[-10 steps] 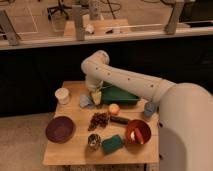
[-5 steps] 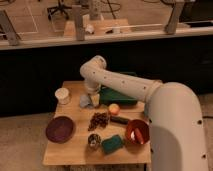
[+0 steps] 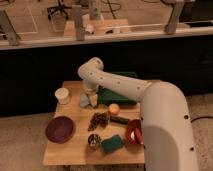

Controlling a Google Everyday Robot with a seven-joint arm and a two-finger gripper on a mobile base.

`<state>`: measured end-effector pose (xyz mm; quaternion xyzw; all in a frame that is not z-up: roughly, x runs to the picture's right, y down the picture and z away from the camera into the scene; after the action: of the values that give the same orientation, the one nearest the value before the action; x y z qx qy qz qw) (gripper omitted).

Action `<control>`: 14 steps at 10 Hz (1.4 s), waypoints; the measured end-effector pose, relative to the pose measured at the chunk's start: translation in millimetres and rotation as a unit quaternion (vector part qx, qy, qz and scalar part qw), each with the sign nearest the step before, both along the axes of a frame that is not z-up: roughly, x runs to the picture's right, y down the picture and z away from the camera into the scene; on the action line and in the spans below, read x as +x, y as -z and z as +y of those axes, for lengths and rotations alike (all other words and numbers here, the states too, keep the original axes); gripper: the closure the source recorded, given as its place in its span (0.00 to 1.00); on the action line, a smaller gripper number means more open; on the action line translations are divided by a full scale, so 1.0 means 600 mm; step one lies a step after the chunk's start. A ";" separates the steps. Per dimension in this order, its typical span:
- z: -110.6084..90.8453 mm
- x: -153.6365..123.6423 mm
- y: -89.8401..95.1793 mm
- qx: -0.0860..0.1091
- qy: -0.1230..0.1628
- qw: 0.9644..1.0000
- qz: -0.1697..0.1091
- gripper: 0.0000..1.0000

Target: Wipe table surface with towel

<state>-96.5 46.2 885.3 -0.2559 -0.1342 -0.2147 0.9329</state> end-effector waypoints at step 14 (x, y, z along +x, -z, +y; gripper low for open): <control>0.038 -0.049 -0.029 -0.025 0.019 1.000 0.002 0.20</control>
<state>-126.1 69.1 902.9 -0.2817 -0.1332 -0.2283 0.9224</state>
